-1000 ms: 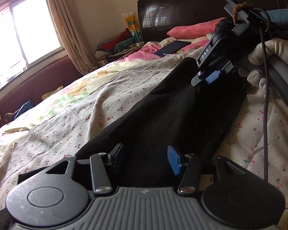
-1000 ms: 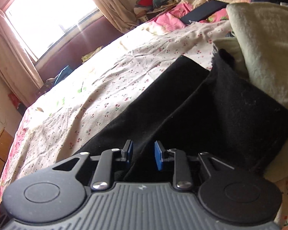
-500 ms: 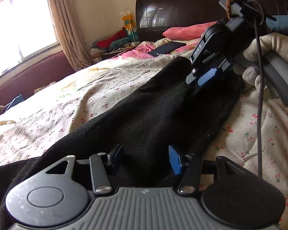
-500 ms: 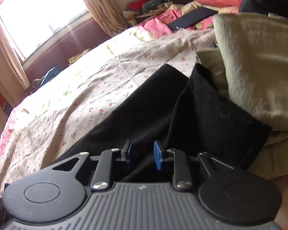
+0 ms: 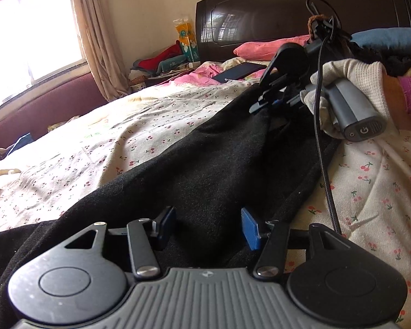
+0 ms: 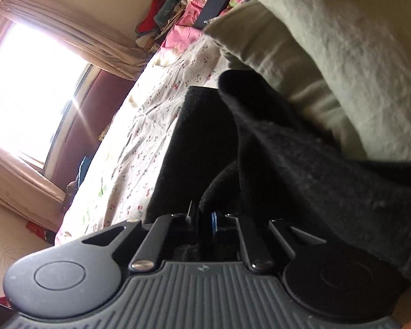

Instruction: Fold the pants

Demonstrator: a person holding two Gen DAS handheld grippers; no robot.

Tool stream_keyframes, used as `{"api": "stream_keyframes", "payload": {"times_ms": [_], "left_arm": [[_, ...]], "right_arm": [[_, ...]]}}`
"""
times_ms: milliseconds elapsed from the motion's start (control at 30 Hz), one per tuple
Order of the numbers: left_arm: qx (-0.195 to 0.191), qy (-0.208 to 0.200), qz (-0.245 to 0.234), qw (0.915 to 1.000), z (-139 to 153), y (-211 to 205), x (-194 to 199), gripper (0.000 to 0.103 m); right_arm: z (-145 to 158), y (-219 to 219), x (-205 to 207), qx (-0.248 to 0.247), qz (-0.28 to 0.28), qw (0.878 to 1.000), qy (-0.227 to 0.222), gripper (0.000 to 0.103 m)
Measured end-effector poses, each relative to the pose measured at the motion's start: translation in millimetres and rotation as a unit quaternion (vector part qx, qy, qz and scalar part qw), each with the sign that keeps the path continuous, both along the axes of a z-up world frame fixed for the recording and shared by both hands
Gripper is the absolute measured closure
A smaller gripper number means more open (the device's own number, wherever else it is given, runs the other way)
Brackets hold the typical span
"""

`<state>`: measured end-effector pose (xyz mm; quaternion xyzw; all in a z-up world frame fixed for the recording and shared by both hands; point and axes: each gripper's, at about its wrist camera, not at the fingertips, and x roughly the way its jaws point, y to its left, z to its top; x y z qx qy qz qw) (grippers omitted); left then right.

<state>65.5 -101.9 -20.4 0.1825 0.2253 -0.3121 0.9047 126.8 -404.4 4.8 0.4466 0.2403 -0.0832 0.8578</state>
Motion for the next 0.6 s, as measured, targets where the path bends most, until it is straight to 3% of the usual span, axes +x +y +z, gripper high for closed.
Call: {"api": "stream_keyframes", "payload": {"times_ms": [167,267,300,400,533,600], "left_arm": [[-0.024,-0.015,0.011,0.9995,13.1,2.9,-2.3,0.037],[-0.039,-0.034,0.007,0.9986,23.2,3.4,-8.9,0.036],[-0.041,-0.036,0.002,0.9985,23.6,2.7,-10.7,0.031],[-0.022,-0.027,-0.016,0.9993,13.8,-3.3,-15.0,0.029],[0.02,-0.024,-0.045,0.9985,-0.8,-16.1,-25.5,0.029],[0.034,-0.035,-0.056,0.9972,-3.1,-21.2,-30.6,0.029]], "right_arm": [[72.8,25.8,-7.9,-0.07,0.065,0.991,-0.09,0.096],[110.0,37.6,-37.1,-0.127,0.083,0.98,-0.13,0.096],[114.4,38.3,-50.8,-0.145,0.079,0.977,-0.133,0.096],[91.9,31.8,-75.7,-0.181,0.04,0.978,-0.097,0.096],[31.5,6.2,-87.9,-0.146,0.001,0.989,0.002,0.095],[15.6,0.3,-89.3,-0.127,-0.004,0.992,0.016,0.095]]}}
